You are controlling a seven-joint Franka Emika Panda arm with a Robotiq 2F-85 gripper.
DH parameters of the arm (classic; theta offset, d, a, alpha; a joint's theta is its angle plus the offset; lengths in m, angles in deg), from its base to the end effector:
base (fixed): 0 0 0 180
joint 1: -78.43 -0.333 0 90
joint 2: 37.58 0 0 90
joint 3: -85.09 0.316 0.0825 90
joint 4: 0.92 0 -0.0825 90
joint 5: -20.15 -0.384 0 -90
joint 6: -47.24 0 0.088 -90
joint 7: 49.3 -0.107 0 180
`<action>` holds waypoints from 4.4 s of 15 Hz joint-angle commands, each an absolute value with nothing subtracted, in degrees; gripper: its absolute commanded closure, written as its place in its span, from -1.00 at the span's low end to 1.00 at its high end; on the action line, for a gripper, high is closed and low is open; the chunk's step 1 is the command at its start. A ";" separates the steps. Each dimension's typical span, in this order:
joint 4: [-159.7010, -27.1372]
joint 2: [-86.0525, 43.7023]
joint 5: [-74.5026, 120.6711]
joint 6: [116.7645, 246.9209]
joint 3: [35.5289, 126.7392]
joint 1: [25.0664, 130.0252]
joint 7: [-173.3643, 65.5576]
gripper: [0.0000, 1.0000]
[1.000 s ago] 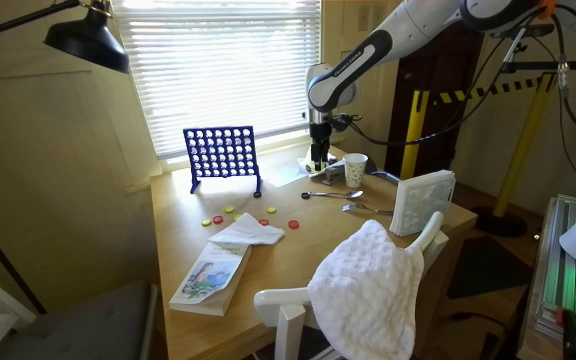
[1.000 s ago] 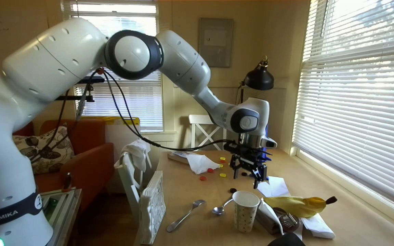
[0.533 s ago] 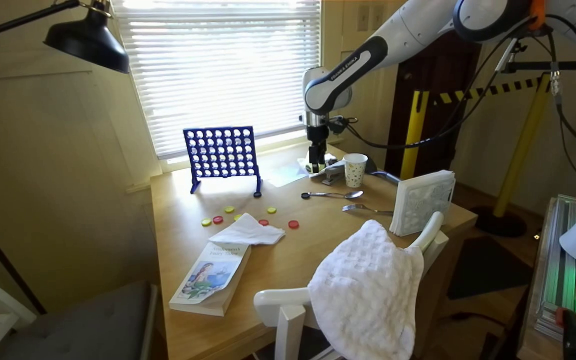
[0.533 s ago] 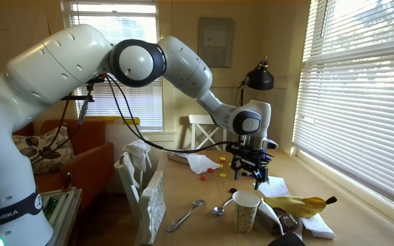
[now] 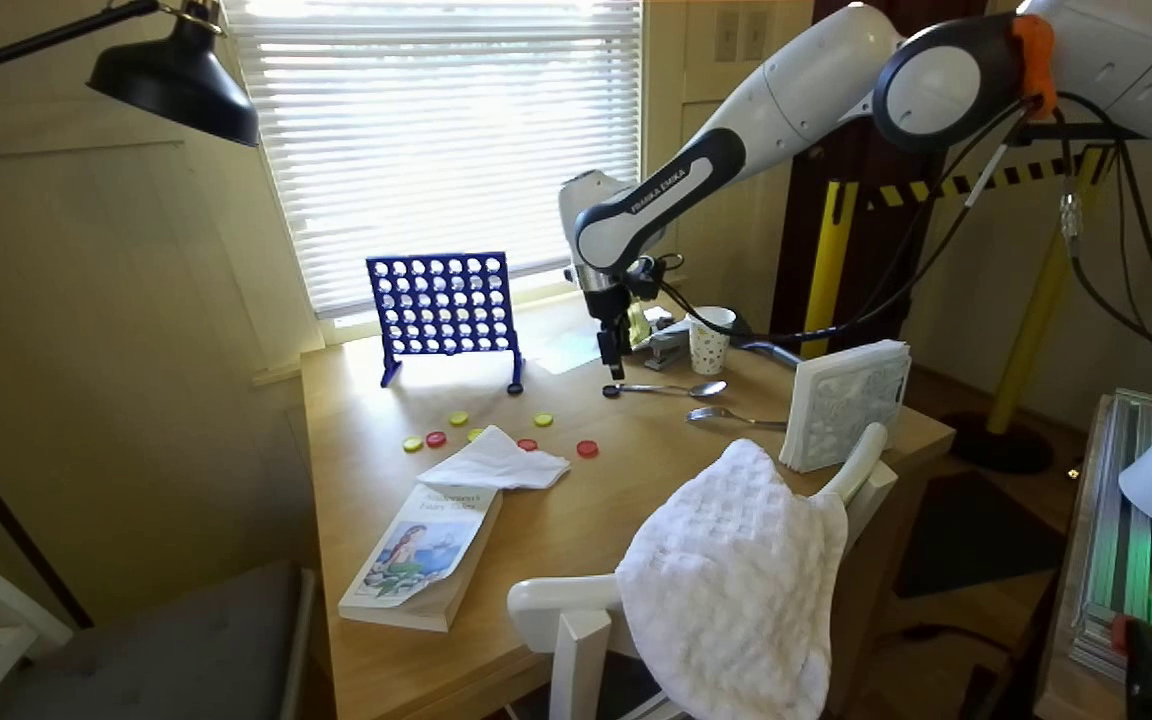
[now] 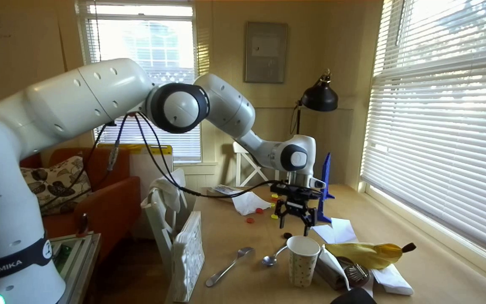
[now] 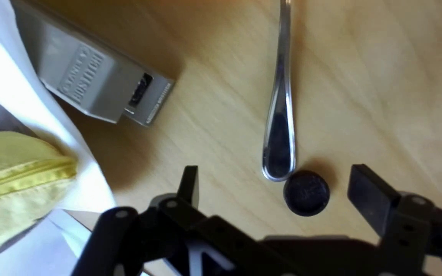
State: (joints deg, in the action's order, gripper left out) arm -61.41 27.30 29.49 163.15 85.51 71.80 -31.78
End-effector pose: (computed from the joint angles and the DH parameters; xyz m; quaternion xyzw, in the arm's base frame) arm 0.7473 0.0812 0.1180 0.9624 0.2502 -0.0879 0.0588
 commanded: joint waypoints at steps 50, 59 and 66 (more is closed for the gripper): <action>-80.06 3.46 25.71 159.49 81.89 72.12 -69.19 0.34; -89.86 -3.27 24.36 158.45 77.48 75.53 -76.53 0.83; -92.79 -1.86 22.52 161.73 77.24 78.89 -75.33 0.83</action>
State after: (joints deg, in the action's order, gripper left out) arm -90.59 -1.34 24.18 158.86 77.39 77.71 -75.17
